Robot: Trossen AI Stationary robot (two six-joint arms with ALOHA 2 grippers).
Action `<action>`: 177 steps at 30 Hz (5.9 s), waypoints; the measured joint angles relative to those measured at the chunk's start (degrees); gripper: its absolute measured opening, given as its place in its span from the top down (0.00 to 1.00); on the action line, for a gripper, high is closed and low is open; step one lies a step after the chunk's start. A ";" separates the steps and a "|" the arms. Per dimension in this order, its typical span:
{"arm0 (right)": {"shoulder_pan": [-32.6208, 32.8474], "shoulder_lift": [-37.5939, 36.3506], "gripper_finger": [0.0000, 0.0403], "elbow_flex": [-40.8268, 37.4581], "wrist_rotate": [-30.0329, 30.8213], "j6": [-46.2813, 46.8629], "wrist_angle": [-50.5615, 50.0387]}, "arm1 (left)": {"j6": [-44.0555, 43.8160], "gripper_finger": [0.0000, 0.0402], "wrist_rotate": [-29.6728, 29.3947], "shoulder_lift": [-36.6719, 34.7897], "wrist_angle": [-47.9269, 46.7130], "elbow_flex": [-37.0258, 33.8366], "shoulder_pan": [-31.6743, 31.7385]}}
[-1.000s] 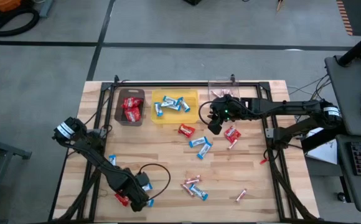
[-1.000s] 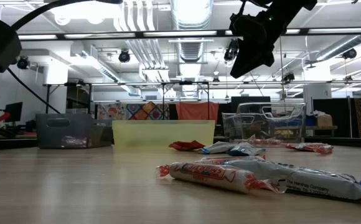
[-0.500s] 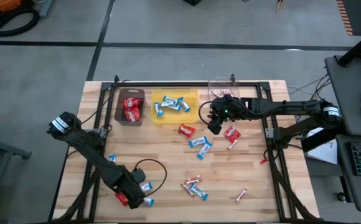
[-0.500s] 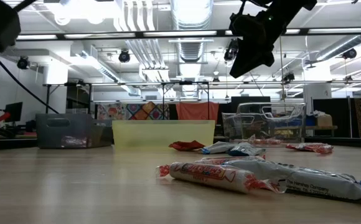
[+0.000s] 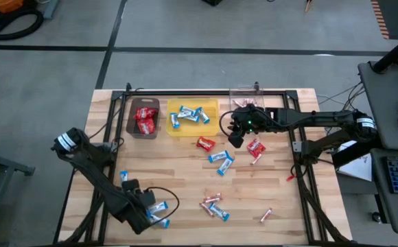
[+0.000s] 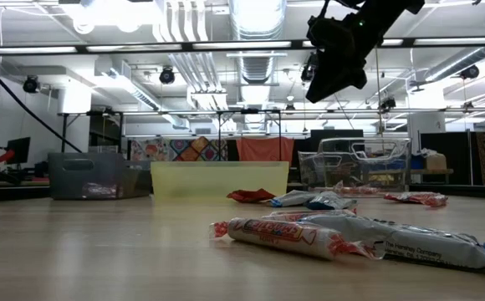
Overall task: Sort candy
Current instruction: Put the red candy into the black bin, then put the white candy into the yellow bin
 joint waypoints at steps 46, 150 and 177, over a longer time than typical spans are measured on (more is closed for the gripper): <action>7.88 0.01 0.77 -4.99 -9.34 -16.97 17.81 | 38.31 1.00 -42.05 -17.57 22.58 -0.74 4.96; 13.90 23.48 0.76 -0.34 -1.09 -17.17 7.12 | 52.54 0.74 -31.74 -28.60 30.31 -9.60 33.44; 13.03 31.51 0.88 0.85 0.95 -18.55 9.17 | 52.87 0.74 -31.65 -25.64 31.77 -9.73 33.46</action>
